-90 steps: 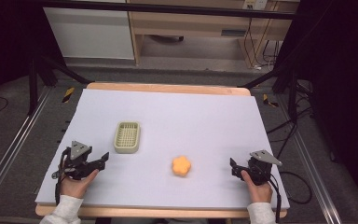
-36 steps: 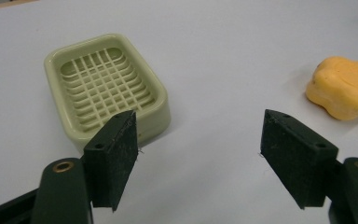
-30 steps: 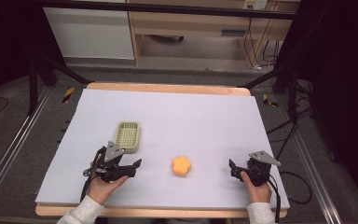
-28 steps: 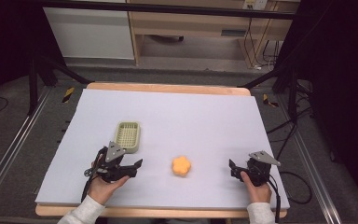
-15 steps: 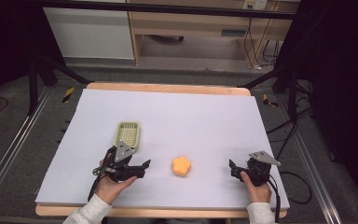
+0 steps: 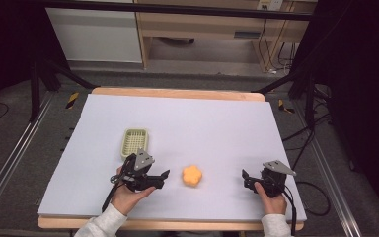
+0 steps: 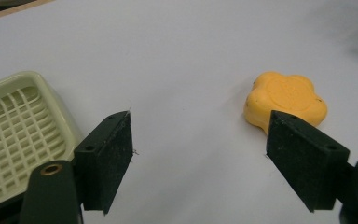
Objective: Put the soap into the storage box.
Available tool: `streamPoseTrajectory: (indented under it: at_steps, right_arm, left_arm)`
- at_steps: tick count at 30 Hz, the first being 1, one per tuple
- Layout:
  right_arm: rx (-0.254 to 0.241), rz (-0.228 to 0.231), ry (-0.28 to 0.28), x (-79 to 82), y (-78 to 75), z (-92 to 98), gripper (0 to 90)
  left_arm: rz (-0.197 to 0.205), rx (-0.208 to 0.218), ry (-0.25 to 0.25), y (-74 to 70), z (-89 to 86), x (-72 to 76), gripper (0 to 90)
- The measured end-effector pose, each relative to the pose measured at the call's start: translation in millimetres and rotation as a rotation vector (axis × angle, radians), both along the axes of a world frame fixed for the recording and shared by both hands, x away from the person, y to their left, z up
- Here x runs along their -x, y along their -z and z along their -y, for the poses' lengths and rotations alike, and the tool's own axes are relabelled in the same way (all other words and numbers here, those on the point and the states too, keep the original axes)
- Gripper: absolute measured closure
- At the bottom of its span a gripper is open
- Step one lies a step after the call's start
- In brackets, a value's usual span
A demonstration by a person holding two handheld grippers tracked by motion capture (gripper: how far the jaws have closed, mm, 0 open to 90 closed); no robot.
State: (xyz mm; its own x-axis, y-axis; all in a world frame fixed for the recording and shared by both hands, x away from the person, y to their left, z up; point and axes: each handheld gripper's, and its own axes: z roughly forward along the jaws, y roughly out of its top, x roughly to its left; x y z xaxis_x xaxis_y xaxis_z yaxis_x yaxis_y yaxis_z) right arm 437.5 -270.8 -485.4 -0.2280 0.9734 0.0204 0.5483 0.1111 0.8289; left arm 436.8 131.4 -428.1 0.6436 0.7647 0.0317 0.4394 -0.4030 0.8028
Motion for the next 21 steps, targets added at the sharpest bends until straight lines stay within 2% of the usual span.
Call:
streamPoseTrajectory:
  at_steps: [14, 21]
  right_arm:
    - [0.024, -0.003, -0.004, -0.1, 0.6, -2.5, 5.1]
    - [0.02, -0.004, -0.001, -0.2, 0.8, -2.0, 5.2]
  left_arm:
    - [-0.003, -0.011, 0.037, 1.1, 20.6, -0.9, 22.2]
    - [-0.008, -0.008, 0.05, 0.8, 27.4, -1.6, 22.0]
